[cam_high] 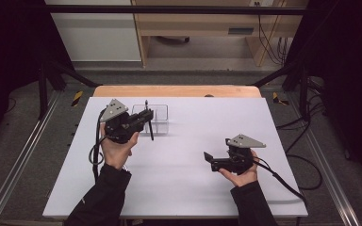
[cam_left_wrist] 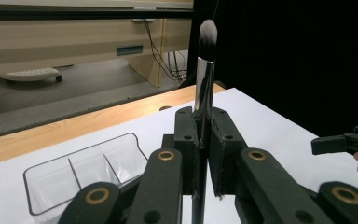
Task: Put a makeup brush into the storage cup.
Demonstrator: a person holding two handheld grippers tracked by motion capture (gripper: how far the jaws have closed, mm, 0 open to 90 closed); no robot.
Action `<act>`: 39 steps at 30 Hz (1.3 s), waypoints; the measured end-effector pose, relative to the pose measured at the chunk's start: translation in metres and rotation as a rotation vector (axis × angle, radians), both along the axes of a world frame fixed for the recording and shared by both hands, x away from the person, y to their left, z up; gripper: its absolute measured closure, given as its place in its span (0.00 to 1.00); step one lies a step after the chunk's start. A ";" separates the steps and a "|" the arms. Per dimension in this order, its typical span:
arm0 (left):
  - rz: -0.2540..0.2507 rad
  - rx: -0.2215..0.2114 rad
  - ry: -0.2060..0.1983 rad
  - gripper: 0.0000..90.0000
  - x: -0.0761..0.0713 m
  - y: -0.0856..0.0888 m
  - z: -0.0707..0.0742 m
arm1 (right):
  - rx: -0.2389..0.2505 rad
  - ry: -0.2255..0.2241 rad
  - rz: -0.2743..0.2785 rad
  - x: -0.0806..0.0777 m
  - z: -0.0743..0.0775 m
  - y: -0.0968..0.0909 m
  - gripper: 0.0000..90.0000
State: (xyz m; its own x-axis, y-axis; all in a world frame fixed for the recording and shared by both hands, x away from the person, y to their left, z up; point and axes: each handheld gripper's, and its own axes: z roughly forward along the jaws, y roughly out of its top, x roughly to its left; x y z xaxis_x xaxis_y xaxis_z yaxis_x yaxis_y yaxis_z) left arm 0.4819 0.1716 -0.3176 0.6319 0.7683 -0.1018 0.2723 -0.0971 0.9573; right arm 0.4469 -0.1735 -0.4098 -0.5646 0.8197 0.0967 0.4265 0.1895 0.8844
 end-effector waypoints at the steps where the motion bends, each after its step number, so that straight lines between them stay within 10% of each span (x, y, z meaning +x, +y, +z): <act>1: 0.005 0.005 -0.004 0.92 0.001 0.000 0.001 | 0.000 0.001 0.000 0.000 0.000 0.000 0.05; 39: 0.082 0.068 0.008 0.92 0.053 0.001 0.003 | -0.013 0.001 -0.008 0.001 0.000 -0.001 0.05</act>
State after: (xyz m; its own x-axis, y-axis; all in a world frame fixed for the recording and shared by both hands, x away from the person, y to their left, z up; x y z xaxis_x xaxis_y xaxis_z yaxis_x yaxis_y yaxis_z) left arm 0.5348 0.1722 -0.3149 0.5659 0.8228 -0.0524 0.2894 -0.1387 0.9471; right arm 0.4479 -0.1743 -0.4098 -0.5575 0.8256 0.0867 0.4289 0.1971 0.8816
